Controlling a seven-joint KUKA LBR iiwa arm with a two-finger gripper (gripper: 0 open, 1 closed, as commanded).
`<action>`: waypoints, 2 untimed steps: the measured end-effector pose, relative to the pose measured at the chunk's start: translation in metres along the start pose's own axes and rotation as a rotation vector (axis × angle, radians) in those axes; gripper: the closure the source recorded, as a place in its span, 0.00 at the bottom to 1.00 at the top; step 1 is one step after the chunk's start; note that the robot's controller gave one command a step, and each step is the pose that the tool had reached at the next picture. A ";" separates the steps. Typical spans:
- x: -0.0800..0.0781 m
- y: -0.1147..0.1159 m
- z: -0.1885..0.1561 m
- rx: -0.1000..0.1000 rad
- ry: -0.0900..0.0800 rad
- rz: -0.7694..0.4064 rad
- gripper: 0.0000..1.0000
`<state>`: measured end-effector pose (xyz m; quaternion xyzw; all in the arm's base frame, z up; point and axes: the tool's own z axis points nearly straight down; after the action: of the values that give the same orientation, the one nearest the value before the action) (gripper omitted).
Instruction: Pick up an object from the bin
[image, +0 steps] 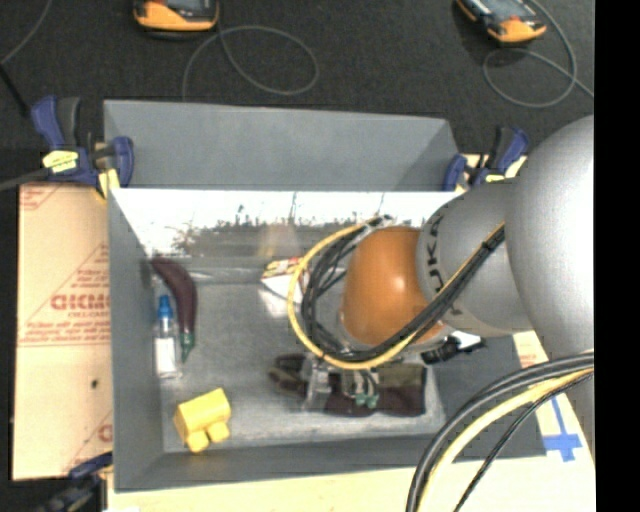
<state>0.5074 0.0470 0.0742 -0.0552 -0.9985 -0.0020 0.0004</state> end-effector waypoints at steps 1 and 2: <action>0.002 0.000 -0.021 0.001 0.008 0.000 1.00; 0.000 0.000 -0.044 -0.001 -0.001 0.000 1.00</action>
Offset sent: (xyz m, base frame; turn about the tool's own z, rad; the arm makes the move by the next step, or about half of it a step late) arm -0.0001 0.0000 0.0575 0.0000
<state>0.5076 0.0467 0.1183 -0.0552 -0.9985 -0.0025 -0.0002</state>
